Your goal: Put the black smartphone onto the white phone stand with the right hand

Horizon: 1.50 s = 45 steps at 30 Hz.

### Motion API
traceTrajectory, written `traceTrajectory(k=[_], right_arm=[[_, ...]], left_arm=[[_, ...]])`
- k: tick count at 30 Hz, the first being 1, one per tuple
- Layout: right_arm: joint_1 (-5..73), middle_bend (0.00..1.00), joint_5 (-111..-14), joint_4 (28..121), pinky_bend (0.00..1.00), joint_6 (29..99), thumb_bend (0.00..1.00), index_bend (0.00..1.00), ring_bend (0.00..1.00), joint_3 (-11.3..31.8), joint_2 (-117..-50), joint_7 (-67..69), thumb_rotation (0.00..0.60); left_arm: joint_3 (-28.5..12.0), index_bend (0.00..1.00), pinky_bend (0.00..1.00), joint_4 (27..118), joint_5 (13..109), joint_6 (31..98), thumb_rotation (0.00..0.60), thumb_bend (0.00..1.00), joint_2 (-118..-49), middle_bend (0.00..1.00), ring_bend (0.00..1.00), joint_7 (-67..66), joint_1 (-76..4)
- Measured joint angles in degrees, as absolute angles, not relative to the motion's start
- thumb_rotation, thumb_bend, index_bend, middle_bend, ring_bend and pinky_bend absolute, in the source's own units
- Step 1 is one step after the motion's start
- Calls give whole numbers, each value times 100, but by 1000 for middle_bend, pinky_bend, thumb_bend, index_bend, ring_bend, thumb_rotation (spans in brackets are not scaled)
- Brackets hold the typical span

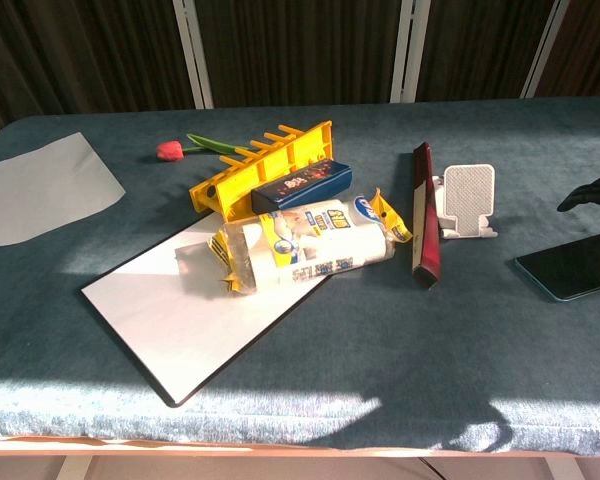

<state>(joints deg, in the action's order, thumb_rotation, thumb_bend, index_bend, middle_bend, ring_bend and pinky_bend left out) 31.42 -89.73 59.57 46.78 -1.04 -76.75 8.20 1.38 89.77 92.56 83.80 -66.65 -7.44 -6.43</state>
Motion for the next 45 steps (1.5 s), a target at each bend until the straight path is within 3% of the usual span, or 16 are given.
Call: traceTrajectory(k=[7,23,34,45], right_arm=[[3326,206,-9188,5745,0,4616,362,326,43,-318,-7813,1036,600],[3396,283,-9026,5643,30,4554,408,433,110,-372,-7942,1009,600],[3352,410,-8927,5602,331,4569,412,594,322,-414,-8008,896,600],[3302,519,-8928,5809,459,4791,419,725,464,-416,-7901,562,600]], left_arm=[[133,0,0,8997,9223,8392,600,399,-6655,0,0,-768,-637],[146,0,0,9008,9224,8399,600,399,-6635,0,0,-751,-640],[156,0,0,9014,9235,8414,600,399,-6626,0,0,-746,-636],[170,0,0,9008,9274,8447,600,399,-6617,0,0,-719,-631]])
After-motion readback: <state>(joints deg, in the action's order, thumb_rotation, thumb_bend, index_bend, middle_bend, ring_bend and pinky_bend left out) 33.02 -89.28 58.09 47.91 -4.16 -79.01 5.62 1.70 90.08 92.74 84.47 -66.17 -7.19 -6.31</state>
